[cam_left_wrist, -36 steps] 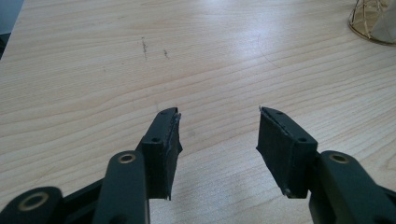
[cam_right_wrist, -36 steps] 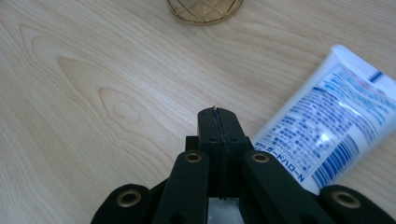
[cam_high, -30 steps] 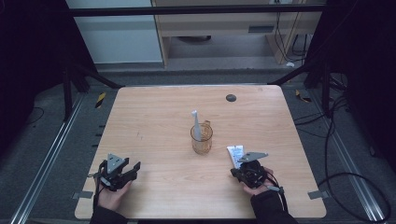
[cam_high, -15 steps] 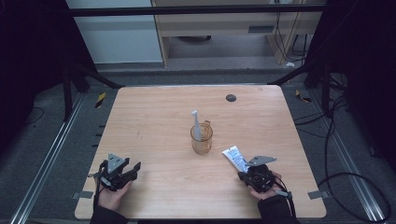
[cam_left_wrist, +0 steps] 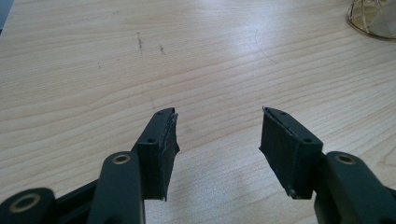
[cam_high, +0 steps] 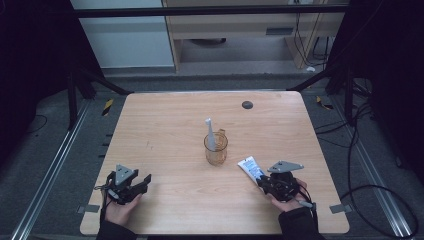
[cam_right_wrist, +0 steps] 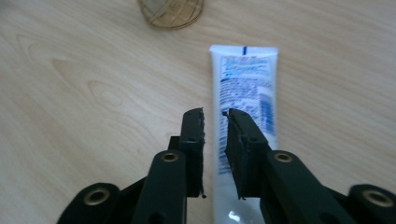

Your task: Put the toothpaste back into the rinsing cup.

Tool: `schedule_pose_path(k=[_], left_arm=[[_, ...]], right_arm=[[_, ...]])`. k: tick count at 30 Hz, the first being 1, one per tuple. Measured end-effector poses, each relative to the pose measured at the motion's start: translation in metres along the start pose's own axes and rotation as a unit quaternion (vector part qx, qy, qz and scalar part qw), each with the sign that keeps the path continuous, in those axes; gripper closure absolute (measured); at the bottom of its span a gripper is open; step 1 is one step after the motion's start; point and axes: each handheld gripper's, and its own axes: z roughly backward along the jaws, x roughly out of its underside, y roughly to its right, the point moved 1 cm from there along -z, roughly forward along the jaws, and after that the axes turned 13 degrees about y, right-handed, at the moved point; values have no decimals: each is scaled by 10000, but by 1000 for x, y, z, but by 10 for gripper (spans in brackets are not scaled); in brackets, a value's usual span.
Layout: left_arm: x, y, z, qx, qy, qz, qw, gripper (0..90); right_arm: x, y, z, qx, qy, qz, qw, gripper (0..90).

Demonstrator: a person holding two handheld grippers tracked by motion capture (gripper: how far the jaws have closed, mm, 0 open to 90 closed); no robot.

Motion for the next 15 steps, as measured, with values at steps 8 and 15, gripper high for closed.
schedule_pose_path(k=[8,15], left_arm=[[0,0,-1,12,-53,9,10000,437],[1,-2,-1,-2,-75,10,10000,437]], right_arm=[[-11,9,-7,259,-183,22,9995,618],[-15,12,-24,344,-422,121,9984,544]])
